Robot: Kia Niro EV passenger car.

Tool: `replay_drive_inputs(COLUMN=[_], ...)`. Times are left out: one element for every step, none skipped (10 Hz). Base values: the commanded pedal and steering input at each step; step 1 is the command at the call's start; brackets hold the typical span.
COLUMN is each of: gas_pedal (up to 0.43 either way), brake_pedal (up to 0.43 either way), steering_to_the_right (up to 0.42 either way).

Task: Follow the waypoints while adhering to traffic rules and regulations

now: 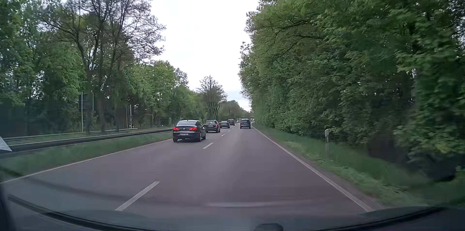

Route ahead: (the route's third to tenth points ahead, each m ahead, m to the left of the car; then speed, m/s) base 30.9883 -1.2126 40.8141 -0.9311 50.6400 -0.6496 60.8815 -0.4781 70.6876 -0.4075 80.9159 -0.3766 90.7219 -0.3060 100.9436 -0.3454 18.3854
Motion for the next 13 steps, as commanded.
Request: replay_drive_inputs(gas_pedal=[0.138,0.13,0.13,0.13,0.13,0.13,0.13,0.138,0.138,0.15,0.169,0.189,0.189], brake_pedal=[0.0,0.0,0.0,0.0,0.0,0.0,0.0,0.0,0.0,0.0,0.0,0.0,0.0], steering_to_the_right=[0.001,0.0,0.001,0.001,0.0,0.0,0.0,0.0,0.0,0.0,-0.001,-0.003,-0.005])
